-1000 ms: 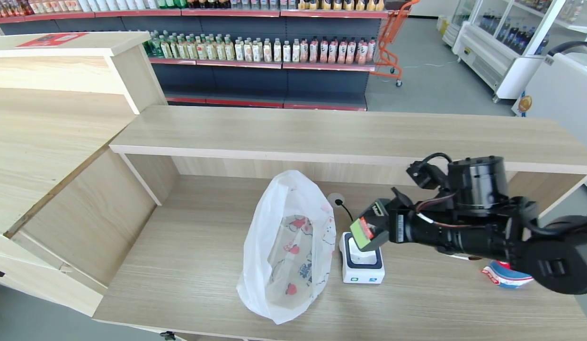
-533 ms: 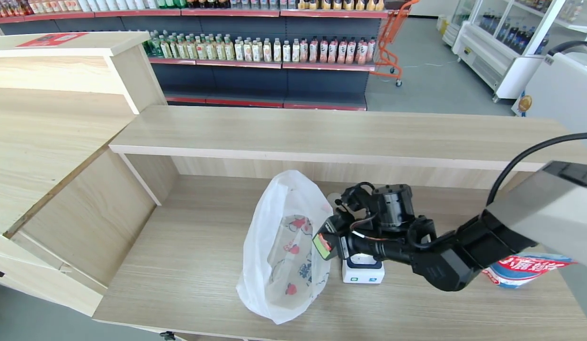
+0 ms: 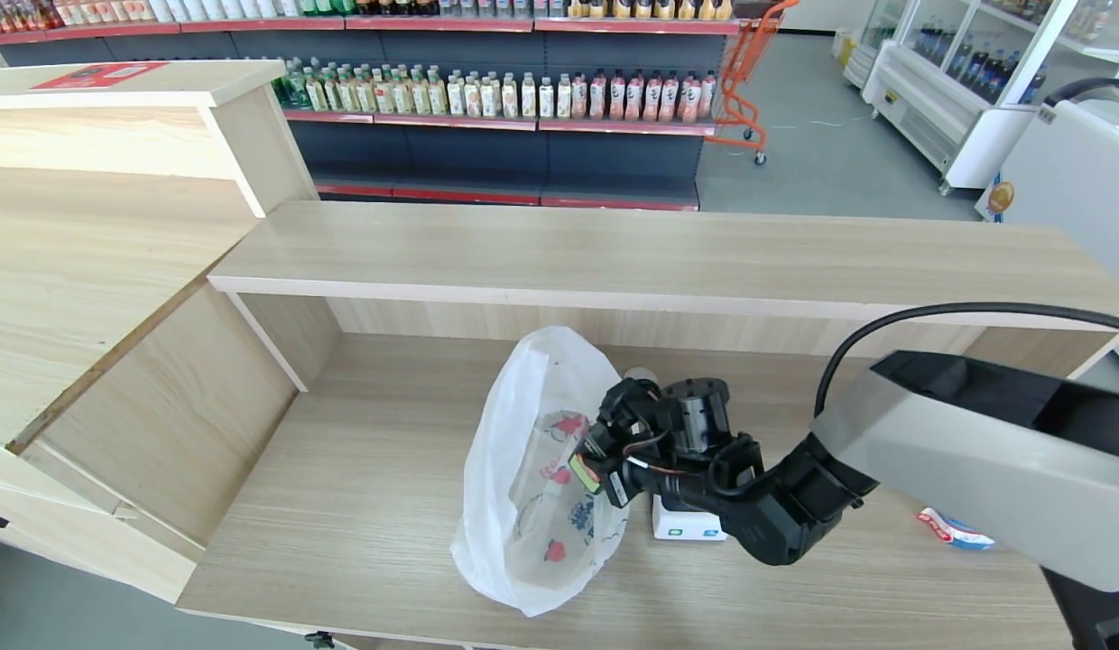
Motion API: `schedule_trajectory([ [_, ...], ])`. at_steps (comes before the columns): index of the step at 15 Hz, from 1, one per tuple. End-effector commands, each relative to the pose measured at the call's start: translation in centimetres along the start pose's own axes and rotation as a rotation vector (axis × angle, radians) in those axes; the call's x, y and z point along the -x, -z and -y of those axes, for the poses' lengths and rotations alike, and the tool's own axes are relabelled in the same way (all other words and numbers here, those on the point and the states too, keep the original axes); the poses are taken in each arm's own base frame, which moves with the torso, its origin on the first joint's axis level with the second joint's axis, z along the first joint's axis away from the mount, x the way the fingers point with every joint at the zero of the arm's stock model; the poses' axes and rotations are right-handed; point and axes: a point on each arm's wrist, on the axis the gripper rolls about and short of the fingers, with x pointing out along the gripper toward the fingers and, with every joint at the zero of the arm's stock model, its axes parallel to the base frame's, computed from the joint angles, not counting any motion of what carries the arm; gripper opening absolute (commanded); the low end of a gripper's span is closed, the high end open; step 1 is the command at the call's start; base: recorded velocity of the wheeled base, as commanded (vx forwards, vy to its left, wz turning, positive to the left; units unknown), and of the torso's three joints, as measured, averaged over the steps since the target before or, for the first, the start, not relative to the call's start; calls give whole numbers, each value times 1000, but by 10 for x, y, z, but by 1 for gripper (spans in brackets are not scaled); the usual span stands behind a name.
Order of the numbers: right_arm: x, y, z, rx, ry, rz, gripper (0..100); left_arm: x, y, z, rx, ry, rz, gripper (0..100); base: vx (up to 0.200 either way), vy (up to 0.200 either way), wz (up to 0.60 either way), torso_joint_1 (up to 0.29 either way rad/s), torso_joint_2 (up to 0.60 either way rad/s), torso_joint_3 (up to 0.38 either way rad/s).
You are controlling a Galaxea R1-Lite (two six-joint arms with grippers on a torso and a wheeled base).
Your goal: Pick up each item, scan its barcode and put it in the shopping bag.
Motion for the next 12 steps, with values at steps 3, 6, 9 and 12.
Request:
schedule_trajectory([
  [3, -13, 9, -4, 6, 25, -15, 100, 0, 0, 0, 0, 0, 0, 100, 0, 0, 0, 0, 0, 0],
  [6, -2, -13, -3, -147, 23, 35, 100, 0, 0, 0, 0, -2, -1, 100, 0, 0, 0, 0, 0, 0],
  [9, 24, -28, 1, -371, 31, 26, 100, 0, 0, 0, 0, 0, 0, 100, 0, 0, 0, 0, 0, 0],
  [12, 63, -25, 16, -549, 73, -21, 100, 0, 0, 0, 0, -2, 0, 100, 0, 0, 0, 0, 0, 0],
])
